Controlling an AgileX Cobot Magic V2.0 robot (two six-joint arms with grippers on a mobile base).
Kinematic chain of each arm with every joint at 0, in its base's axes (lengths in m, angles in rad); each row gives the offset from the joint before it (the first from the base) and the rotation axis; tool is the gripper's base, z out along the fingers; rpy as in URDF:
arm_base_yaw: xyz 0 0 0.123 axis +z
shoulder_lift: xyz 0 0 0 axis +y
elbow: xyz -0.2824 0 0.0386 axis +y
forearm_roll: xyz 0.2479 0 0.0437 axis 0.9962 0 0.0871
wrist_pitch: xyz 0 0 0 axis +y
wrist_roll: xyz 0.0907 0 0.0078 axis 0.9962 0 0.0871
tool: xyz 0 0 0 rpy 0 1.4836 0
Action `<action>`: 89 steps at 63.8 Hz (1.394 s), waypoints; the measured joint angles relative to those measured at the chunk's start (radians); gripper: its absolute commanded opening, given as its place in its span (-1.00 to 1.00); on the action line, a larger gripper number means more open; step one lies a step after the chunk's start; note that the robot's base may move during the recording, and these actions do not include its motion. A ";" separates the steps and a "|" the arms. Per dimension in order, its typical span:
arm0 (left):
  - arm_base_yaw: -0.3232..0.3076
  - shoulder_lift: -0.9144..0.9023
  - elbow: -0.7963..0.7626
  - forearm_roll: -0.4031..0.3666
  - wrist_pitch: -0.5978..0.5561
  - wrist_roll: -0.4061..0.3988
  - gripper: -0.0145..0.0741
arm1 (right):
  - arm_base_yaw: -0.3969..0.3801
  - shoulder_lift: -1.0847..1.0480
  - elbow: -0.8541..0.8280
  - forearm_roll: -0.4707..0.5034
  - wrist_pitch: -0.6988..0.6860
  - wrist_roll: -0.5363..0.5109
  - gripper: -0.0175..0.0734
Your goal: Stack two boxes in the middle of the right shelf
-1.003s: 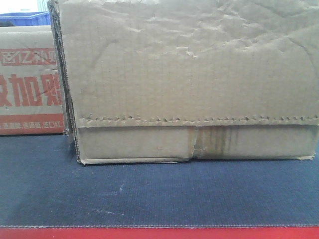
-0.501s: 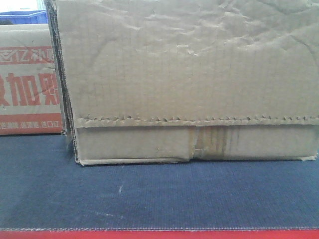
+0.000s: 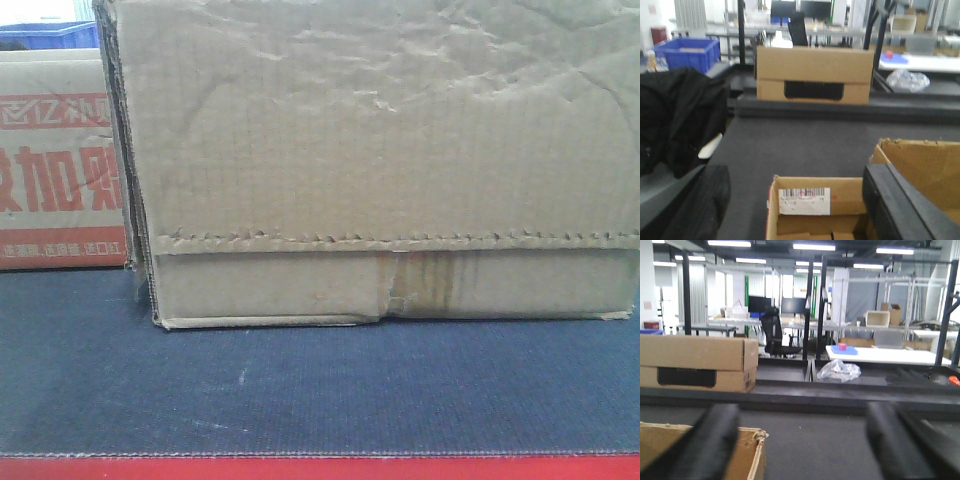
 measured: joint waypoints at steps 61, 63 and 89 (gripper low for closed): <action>0.173 1.081 -0.594 -0.129 0.596 0.293 0.38 | 0.046 0.102 -0.003 -0.002 -0.009 0.000 0.64; 0.173 1.095 -0.594 -0.131 0.587 0.295 0.38 | 0.048 0.102 -0.003 -0.002 -0.009 0.000 0.64; 0.173 1.209 -0.596 -0.138 0.546 0.297 -0.41 | 0.068 0.102 -0.003 -0.002 -0.007 0.000 0.64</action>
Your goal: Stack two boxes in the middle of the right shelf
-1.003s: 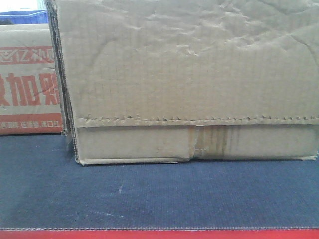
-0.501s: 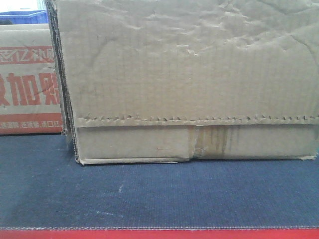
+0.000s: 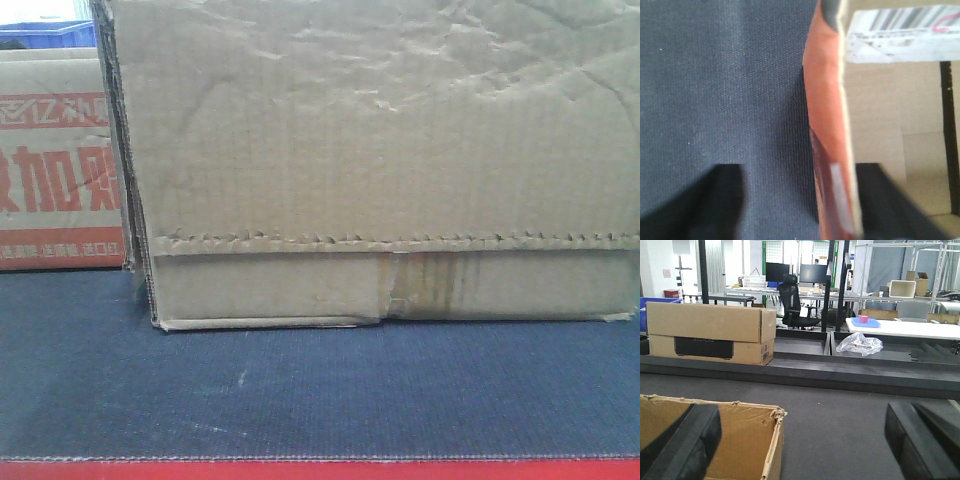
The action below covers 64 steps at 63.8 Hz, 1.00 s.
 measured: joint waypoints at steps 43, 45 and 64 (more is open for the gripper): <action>0.000 -0.195 -0.098 0.041 0.017 -0.116 -0.92 | 0.000 0.000 0.000 0.000 0.022 0.000 0.64; 0.000 -0.224 -0.130 0.037 0.017 -0.140 -0.92 | 0.000 0.000 0.000 0.000 0.022 0.000 0.64; -0.049 -0.332 -0.392 -0.183 0.000 -0.207 -0.92 | 0.000 0.000 0.000 0.000 0.022 0.000 0.64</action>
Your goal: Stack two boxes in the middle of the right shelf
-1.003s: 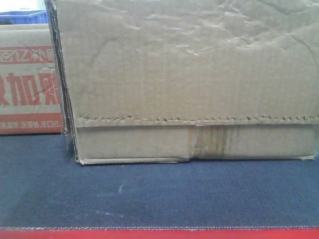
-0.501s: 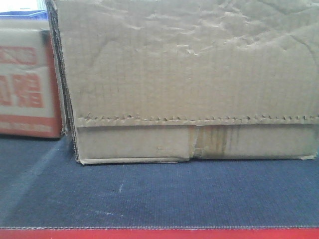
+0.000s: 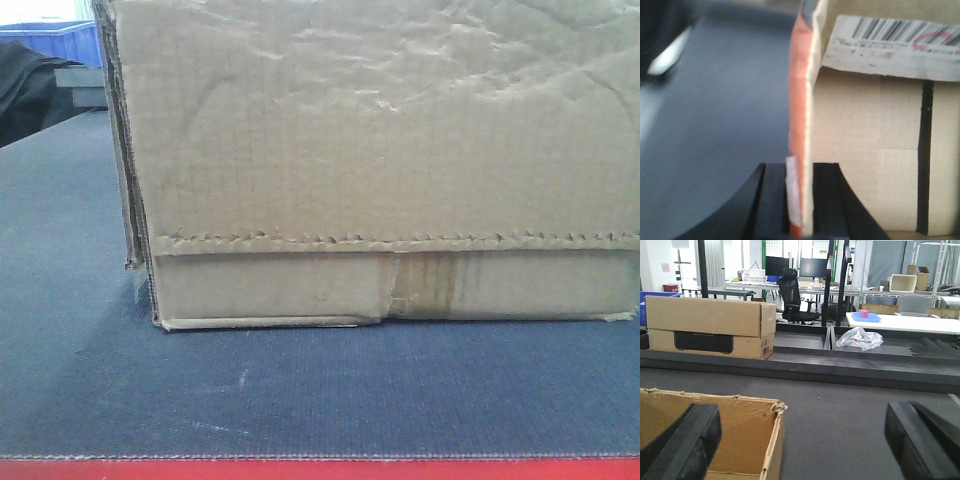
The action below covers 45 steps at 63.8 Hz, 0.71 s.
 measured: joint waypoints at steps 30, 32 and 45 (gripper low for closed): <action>-0.481 0.162 -0.053 0.130 -0.042 -0.202 -0.92 | 0.000 0.000 0.000 0.000 0.000 0.000 0.64; -0.492 0.188 -0.053 0.139 -0.040 -0.211 -0.92 | 0.000 0.000 0.000 0.000 0.000 0.000 0.64; -0.520 0.311 -0.051 0.162 -0.030 -0.246 -0.92 | 0.000 0.000 0.000 0.000 0.021 0.000 0.64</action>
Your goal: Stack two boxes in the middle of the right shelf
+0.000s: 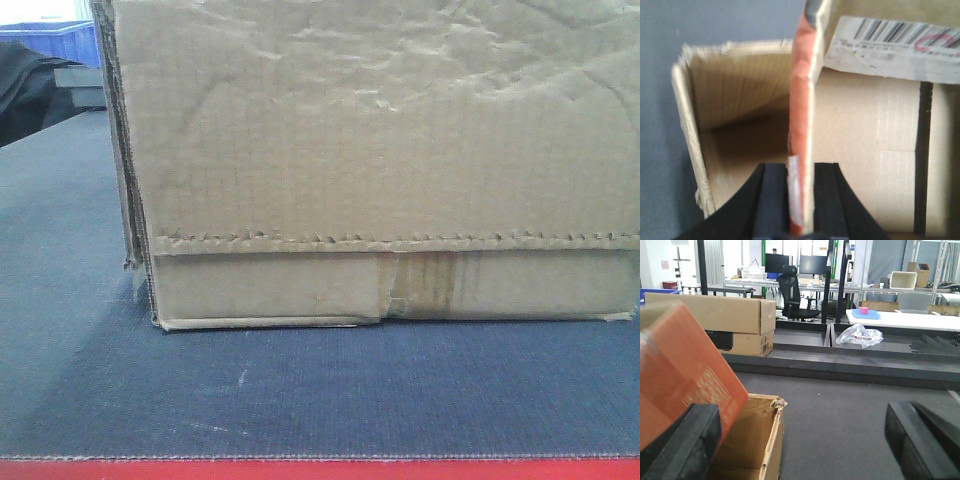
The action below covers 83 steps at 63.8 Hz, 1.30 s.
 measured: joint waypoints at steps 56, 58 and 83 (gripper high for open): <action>0.000 -0.035 -0.002 -0.011 0.011 -0.016 0.68 | 0.000 0.002 -0.002 0.000 0.047 0.000 0.64; 0.000 -0.049 -0.002 0.007 0.016 -0.016 0.68 | 0.000 0.007 -0.010 0.000 0.059 0.000 0.64; 0.000 -0.126 -0.002 0.263 0.153 -0.003 0.68 | 0.000 0.334 -0.353 0.004 0.454 0.000 0.64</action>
